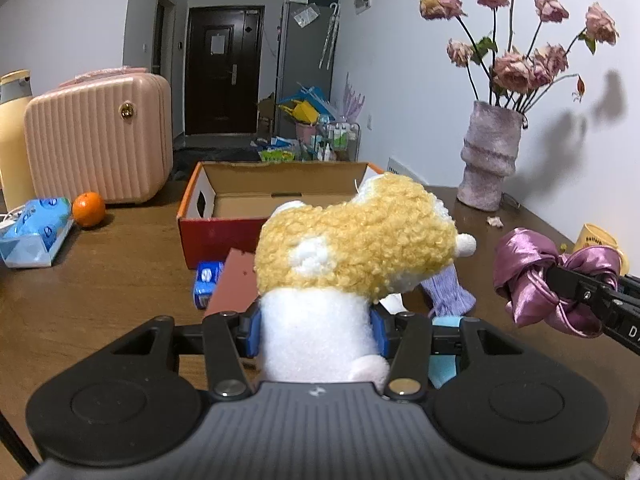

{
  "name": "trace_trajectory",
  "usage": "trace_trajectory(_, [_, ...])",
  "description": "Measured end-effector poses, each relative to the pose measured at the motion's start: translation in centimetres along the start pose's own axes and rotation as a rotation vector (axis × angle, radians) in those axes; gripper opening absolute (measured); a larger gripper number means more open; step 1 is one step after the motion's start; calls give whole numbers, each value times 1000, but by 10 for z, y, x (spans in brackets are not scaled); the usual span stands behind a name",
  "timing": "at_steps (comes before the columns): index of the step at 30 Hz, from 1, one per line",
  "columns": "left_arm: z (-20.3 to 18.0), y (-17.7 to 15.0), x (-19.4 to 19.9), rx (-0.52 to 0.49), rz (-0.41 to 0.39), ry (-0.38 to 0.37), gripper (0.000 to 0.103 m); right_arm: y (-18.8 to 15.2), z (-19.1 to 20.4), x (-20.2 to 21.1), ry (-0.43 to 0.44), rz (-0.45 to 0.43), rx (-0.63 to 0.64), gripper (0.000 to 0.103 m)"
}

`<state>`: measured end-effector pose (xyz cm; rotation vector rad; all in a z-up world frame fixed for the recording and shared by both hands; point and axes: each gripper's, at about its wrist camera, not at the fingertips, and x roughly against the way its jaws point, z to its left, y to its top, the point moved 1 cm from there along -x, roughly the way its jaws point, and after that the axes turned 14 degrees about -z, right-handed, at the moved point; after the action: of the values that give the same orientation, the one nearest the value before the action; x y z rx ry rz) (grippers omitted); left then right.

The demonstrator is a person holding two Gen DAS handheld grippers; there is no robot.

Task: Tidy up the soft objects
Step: 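Carry the lamb and bow over the cardboard box with both tools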

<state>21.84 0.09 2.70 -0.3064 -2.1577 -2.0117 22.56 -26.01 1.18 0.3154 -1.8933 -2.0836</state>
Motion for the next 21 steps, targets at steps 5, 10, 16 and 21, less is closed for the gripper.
trace_trajectory(5, [7,9,-6,16,-26,1,50,5,7,-14,0,-10,11,20])
trace_trajectory(10, [15,18,-13,33,-49,3,50,12,12,-30,-1,-29,13,20])
trace_trajectory(16, [24,32,-27,57,-76,12,50,19,14,-54,-4,-54,0,20])
trace_trajectory(21, [35,39,-40,76,-84,25,50,23,14,-74,-3,-63,-4,20])
